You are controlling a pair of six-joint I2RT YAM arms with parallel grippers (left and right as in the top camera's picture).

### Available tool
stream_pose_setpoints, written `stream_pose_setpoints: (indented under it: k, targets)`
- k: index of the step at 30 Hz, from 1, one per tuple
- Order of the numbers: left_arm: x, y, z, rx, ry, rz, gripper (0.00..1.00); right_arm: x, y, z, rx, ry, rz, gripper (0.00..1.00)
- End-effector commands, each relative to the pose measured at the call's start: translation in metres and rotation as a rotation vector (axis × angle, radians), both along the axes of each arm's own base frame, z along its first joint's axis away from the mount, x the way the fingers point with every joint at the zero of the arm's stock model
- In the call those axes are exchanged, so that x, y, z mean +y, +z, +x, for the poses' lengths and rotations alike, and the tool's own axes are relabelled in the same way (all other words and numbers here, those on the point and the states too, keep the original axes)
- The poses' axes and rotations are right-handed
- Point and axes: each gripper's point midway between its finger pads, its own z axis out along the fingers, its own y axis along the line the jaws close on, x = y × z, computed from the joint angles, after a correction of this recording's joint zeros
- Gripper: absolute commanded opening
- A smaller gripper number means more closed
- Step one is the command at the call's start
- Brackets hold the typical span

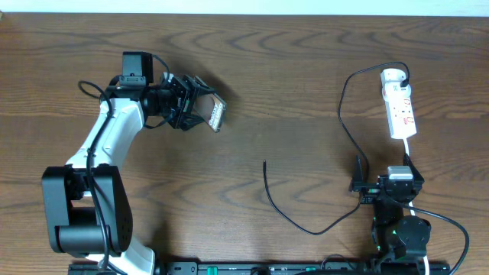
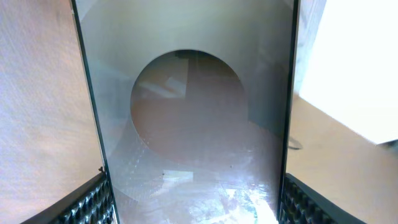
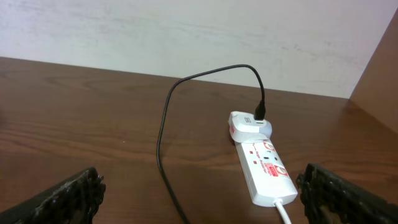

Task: Plug charger to phone and switch on socket
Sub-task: 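Lift the phone with the left gripper and rotate it upright toward center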

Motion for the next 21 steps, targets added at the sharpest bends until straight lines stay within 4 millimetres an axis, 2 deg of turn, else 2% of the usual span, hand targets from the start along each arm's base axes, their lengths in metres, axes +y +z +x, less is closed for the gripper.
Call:
stream_pose_setpoints:
  k: [1, 9, 16, 21]
  targets:
    - [-0.016, 0.039, -0.002, 0.181, 0.113, -0.218, 0.07, -0.003, 0.0, 0.0, -0.001, -0.015, 0.01, 0.99]
    - [-0.028, 0.056, -0.011, 0.402, 0.168, -0.389, 0.07, -0.003, 0.0, 0.0, -0.001, -0.015, 0.01, 0.99]
    - [-0.036, 0.075, -0.016, 0.476, 0.132, -0.501, 0.07, -0.003, 0.0, 0.0, -0.001, -0.015, 0.01, 0.99]
    - [-0.037, 0.076, -0.017, 0.522, 0.149, -0.52, 0.07, -0.003, 0.0, 0.0, -0.001, -0.015, 0.01, 0.99]
